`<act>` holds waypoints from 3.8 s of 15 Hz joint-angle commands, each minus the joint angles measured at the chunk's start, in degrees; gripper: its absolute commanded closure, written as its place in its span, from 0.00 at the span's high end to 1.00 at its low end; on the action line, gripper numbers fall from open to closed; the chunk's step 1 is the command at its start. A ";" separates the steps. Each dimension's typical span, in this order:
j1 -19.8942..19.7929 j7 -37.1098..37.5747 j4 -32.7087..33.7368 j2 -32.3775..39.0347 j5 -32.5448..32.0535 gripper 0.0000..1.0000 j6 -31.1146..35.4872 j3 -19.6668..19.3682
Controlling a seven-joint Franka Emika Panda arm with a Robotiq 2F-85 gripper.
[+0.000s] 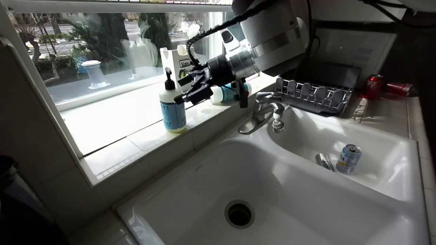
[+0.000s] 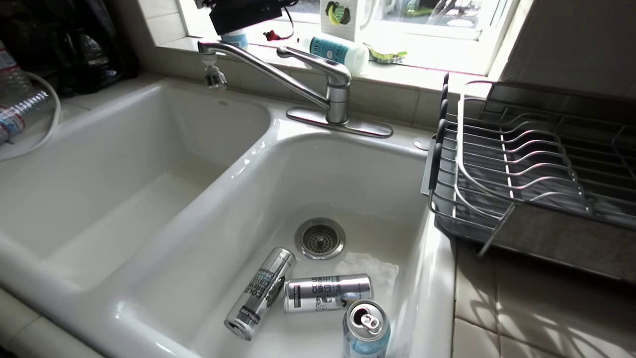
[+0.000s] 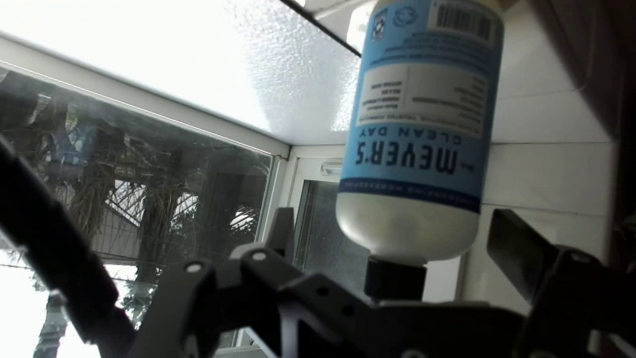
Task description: Place the soap dispensers right side up
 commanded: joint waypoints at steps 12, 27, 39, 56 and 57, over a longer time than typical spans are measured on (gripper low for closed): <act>3.02 46.08 -8.21 -9.33 -56.68 1.00 -6.51 -9.61; -9.60 57.58 12.69 -0.03 -80.41 1.00 -24.95 -5.48; -14.36 40.13 26.93 7.57 -80.98 1.00 -39.72 -0.81; -15.95 40.60 27.19 8.45 -74.88 1.00 -38.80 0.80; -15.95 40.60 27.19 8.45 -74.88 1.00 -38.80 0.80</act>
